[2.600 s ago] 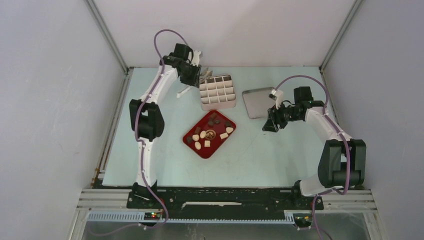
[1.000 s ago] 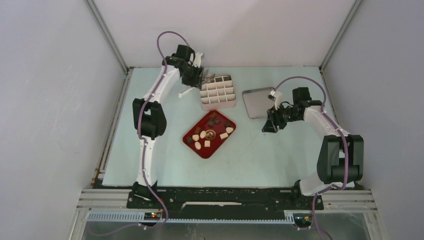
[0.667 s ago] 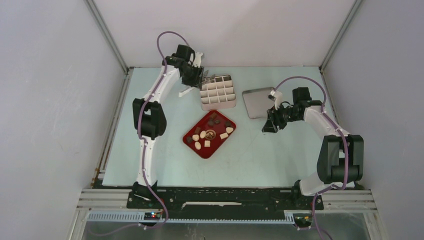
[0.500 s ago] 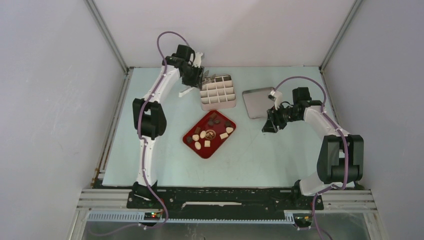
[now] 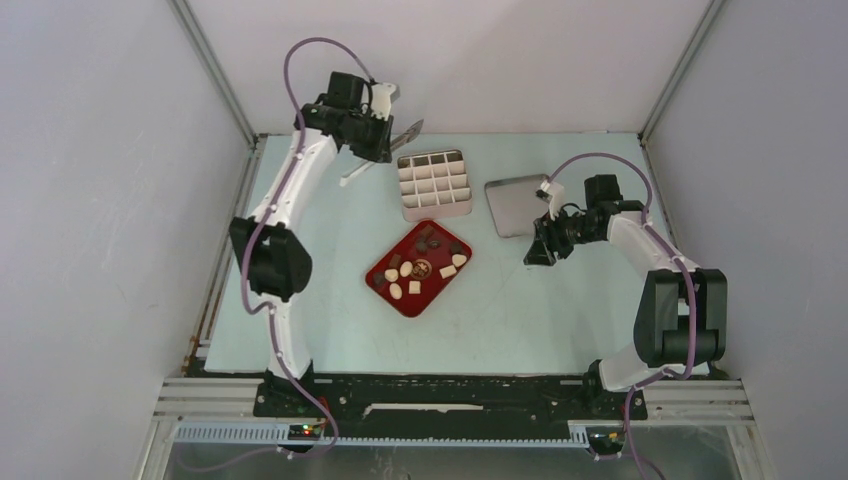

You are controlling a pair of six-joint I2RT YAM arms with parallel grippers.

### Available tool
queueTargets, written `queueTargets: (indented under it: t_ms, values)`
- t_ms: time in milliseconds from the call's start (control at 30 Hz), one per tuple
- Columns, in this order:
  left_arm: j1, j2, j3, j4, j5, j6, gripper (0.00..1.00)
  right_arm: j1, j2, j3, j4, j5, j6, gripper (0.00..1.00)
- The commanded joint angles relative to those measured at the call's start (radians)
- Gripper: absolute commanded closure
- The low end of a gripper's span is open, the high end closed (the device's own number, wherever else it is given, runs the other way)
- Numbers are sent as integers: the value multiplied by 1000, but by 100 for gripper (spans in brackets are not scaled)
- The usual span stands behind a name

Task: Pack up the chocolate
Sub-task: Place the fake chocolate in the packing box, then pick up the fake chocolate from the plate.

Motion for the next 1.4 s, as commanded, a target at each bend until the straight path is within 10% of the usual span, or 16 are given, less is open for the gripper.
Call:
queueTargets:
  t_ms: [0, 467, 1367]
  values:
    - [-14, -169, -134, -37, 88, 95, 85, 8, 16, 22, -13, 9, -14, 45]
    - [-209, -416, -624, -82, 95, 198, 78, 13, 8, 25, -26, 12, -25, 44]
    - [-315, -348, -717, -146, 74, 176, 56, 12, 25, 31, -45, 27, -43, 45]
